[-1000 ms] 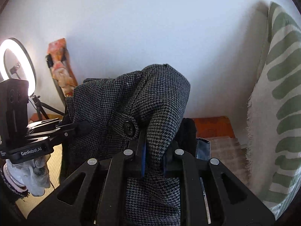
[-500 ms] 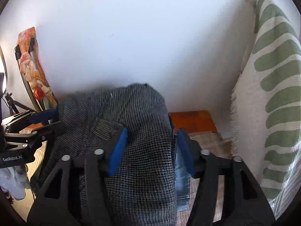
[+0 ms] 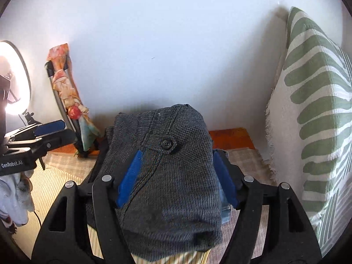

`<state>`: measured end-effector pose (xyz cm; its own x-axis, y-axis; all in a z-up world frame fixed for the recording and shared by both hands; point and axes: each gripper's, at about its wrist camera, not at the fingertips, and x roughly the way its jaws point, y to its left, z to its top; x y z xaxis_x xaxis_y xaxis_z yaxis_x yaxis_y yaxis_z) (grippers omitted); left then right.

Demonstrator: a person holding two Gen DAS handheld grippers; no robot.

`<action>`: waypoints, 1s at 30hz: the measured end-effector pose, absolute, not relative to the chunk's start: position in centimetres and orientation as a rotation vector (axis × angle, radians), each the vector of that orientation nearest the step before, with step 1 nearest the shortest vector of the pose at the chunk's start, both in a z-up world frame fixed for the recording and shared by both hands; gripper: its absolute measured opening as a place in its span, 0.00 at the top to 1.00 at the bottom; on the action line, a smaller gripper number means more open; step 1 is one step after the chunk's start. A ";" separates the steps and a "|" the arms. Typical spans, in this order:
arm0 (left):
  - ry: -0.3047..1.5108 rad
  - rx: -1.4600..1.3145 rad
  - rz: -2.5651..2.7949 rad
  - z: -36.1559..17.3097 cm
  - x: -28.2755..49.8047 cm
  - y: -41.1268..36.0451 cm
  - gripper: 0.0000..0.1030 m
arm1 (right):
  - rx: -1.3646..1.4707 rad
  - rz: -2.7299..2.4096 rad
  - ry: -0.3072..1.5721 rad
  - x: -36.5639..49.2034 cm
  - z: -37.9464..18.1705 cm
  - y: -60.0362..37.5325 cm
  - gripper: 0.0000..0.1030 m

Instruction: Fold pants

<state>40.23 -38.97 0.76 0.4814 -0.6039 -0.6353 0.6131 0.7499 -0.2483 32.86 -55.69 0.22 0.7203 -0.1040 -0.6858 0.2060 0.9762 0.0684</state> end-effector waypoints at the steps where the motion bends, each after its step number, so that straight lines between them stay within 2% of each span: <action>1: 0.765 0.010 -0.739 1.1 39.9 -38.7 0.30 | 0.147 -0.174 0.746 32.3 0.5 -55.5 0.33; 4: 0.753 0.005 -0.734 1.9 38.3 -37.2 0.27 | 0.162 -0.169 0.731 30.3 1.7 -54.4 0.31; 7: 0.739 0.010 -0.725 2.6 36.5 -35.8 0.27 | 0.173 -0.165 0.714 28.5 2.5 -53.5 0.21; 15: 0.686 0.031 -0.721 4.5 31.1 -32.5 0.23 | 0.163 -0.174 0.698 23.6 4.0 -49.7 0.20; 18: 0.679 0.019 -0.725 4.7 29.0 -31.0 0.23 | 0.151 -0.185 0.690 21.8 4.4 -47.4 0.14; 26: 0.628 0.078 -0.722 5.3 22.8 -26.6 0.22 | 0.127 -0.186 0.673 17.4 4.5 -41.8 0.12; 30: 0.611 0.083 -0.708 5.4 20.4 -24.4 0.22 | 0.136 -0.189 0.664 15.4 4.0 -39.7 0.06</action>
